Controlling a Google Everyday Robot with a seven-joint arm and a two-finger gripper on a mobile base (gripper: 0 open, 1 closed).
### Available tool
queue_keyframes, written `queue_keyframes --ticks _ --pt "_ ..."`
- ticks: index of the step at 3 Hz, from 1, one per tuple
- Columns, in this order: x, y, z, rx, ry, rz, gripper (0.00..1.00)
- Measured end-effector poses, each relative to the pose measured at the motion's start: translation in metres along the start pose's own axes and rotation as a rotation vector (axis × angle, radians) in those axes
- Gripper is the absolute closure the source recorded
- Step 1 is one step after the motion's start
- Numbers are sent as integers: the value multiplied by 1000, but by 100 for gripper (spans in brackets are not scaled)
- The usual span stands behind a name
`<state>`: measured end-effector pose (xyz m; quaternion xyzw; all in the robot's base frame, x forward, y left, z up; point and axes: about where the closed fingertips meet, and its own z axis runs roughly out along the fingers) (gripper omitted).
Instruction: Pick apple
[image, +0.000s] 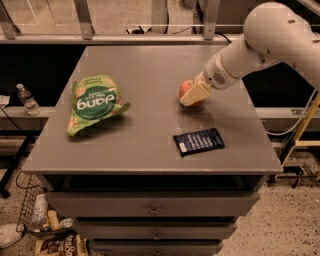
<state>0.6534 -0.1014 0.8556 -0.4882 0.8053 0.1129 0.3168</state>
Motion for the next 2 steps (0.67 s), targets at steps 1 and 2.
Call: queue_keyframes --ticks 1,2 --pt "-20 -1 -23 33 -66 -55 88" --pt "-40 -4 -54 58 -135 -117 100"
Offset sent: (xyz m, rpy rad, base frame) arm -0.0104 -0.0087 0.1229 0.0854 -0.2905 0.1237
